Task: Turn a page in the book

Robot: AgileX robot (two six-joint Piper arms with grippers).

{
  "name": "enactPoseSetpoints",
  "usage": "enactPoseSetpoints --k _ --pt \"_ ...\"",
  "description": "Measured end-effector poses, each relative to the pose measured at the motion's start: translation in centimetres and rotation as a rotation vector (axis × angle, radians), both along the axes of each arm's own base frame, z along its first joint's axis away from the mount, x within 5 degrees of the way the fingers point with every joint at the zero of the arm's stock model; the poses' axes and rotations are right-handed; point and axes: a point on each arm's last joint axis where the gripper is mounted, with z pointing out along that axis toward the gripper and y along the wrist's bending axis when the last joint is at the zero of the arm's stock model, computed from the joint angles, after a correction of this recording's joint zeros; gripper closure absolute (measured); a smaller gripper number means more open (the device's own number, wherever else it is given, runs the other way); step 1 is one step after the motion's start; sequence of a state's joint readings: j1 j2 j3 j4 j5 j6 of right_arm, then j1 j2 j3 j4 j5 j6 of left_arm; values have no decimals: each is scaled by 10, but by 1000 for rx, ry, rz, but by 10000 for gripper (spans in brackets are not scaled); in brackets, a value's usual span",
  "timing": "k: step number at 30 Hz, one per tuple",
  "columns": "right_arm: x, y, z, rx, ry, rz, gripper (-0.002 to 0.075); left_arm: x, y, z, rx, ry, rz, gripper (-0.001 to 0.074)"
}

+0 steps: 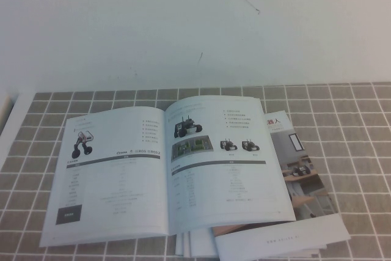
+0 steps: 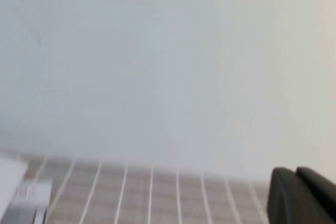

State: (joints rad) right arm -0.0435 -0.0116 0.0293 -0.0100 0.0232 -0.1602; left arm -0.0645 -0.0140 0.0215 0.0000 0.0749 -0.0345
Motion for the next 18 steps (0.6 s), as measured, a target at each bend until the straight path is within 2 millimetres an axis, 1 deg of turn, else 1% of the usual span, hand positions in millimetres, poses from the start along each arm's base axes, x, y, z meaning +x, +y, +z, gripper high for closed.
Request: enactPoseSetpoints --k 1,6,9,13,18 --pt "0 0 9 -4 -99 0 728 0 0 7 -5 -75 -1 738" --pt "-9 0 41 -7 -464 2 728 -6 0 34 -19 -384 -5 738" --pt "-17 1 55 -1 -644 7 728 -10 0 44 -27 -505 -6 738" --pt "-25 0 65 8 -783 6 728 -15 0 54 -34 -621 -8 738" --pt "-27 -1 67 23 -819 2 728 -20 0 59 -38 -699 -10 738"
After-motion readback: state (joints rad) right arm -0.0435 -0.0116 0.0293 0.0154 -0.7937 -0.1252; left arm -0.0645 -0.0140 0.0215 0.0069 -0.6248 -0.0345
